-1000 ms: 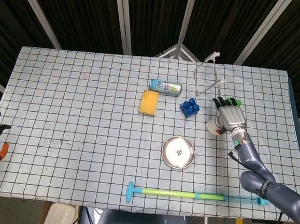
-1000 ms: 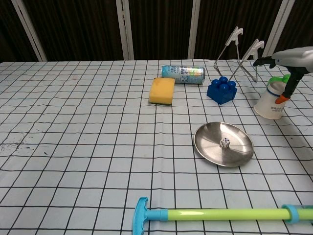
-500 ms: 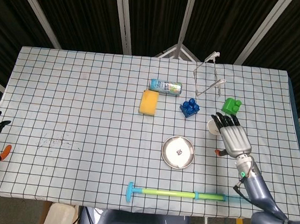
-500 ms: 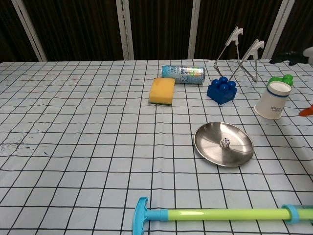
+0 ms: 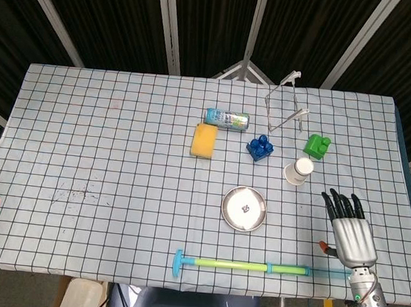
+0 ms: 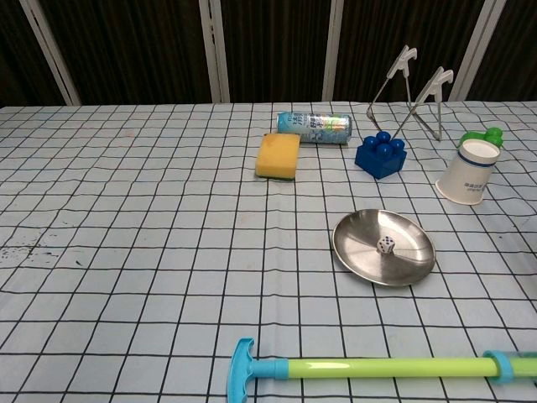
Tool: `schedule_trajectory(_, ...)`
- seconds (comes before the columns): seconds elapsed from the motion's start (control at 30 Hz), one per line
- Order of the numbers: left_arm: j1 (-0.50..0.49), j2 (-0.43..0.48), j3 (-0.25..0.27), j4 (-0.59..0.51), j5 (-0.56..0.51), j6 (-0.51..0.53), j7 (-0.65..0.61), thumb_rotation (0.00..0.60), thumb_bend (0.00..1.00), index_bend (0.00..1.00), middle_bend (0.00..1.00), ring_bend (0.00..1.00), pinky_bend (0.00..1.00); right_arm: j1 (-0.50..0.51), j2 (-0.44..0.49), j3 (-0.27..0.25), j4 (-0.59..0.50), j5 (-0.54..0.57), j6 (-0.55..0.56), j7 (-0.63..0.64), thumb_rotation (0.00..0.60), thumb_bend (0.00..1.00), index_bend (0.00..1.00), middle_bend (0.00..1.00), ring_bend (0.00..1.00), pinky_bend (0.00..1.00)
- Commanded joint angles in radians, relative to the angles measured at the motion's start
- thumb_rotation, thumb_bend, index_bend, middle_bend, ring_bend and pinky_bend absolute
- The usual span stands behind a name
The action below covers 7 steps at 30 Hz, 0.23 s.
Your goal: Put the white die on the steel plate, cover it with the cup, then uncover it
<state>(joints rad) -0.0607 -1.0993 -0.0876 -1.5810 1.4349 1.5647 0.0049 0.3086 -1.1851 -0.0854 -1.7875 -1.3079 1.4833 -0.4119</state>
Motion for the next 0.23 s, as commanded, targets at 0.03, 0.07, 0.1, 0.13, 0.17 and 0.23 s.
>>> schedule_trajectory(0.03,0.012,0.0,-0.009,0.017,0.003,0.023,-0.022,0.6,0.46,0.17,0.0,0.0,0.03,-0.039,-0.029,-0.005,0.075,-0.034,0.041,0.039,0.6,0.06,0.01,0.06,0.1,0.0)
schedule_trajectory(0.07,0.014,0.0,-0.01,0.02,0.002,0.026,-0.025,0.6,0.46,0.17,0.0,0.0,0.03,-0.044,-0.033,-0.003,0.089,-0.036,0.042,0.051,0.6,0.06,0.01,0.06,0.1,0.0)
schedule_trajectory(0.1,0.015,0.001,-0.01,0.022,0.001,0.028,-0.027,0.6,0.46,0.17,0.0,0.0,0.03,-0.046,-0.033,-0.002,0.099,-0.041,0.041,0.063,0.6,0.06,0.01,0.06,0.1,0.0)
schedule_trajectory(0.13,0.016,0.001,-0.01,0.022,0.0,0.028,-0.027,0.6,0.46,0.17,0.0,0.0,0.03,-0.049,-0.033,0.0,0.103,-0.045,0.045,0.07,0.6,0.07,0.01,0.06,0.1,0.0)
schedule_trajectory(0.17,0.016,0.0,-0.011,0.023,-0.001,0.027,-0.027,0.6,0.46,0.17,0.0,0.0,0.03,-0.052,-0.033,0.002,0.108,-0.049,0.05,0.075,0.6,0.06,0.01,0.06,0.1,0.0)
schedule_trajectory(0.23,0.015,-0.001,-0.011,0.024,-0.001,0.025,-0.027,0.6,0.46,0.17,0.0,0.0,0.03,-0.057,-0.032,0.006,0.115,-0.055,0.059,0.082,0.6,0.07,0.01,0.06,0.1,0.0)
